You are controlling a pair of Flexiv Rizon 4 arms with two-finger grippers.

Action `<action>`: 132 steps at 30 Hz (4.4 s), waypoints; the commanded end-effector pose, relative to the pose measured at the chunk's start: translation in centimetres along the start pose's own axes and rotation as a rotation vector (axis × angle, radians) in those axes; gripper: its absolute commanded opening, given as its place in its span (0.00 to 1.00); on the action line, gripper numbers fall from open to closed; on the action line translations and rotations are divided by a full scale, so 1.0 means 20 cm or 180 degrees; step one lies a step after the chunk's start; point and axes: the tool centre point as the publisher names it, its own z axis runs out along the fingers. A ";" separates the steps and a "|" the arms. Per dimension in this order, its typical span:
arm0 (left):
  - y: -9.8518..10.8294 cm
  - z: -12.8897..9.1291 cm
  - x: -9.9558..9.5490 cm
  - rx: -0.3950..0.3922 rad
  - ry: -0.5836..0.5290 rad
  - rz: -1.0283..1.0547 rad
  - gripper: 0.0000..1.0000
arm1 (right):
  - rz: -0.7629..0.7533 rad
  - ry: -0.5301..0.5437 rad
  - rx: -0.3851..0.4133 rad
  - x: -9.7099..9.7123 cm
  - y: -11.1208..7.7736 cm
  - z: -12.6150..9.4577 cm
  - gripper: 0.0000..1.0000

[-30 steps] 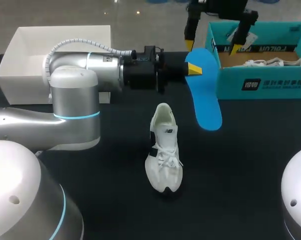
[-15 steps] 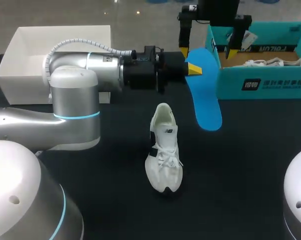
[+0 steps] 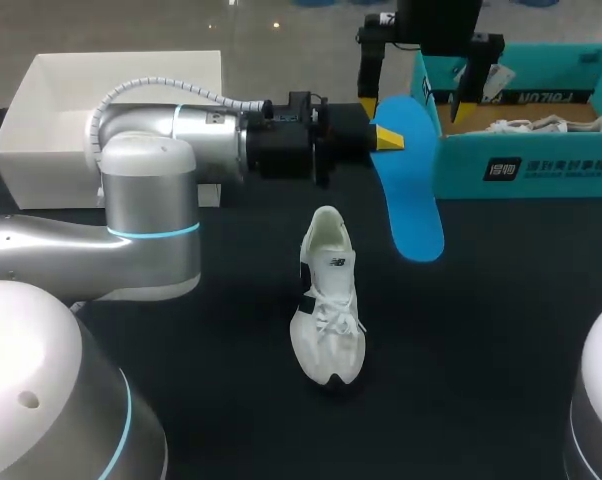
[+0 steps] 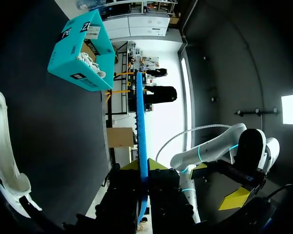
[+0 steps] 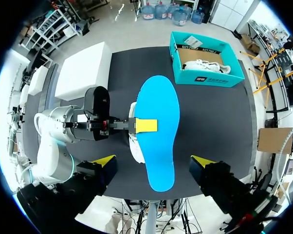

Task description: Take the shoe out of the shoebox, open the shoe tongue, remove and reinsert the insole, then place the shoe into the shoebox

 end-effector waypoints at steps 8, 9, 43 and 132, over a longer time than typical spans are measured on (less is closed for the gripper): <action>0.00 0.01 0.00 0.0003 0.0001 -0.0001 0.00 | 0.0003 -0.0004 0.0001 0.00 0.00 0.00 1.00; 0.00 0.01 0.00 0.0003 0.0001 -0.0001 0.00 | 0.0003 -0.0004 0.0001 0.00 0.00 0.00 1.00; 0.00 0.01 0.00 0.0003 0.0001 -0.0001 0.00 | 0.0039 0.1233 -0.0365 -0.17 -0.06 0.05 1.00; -0.04 -0.04 0.04 0.0291 0.0173 0.1309 0.00 | -0.0206 0.4466 -0.0248 -0.35 0.05 0.30 1.00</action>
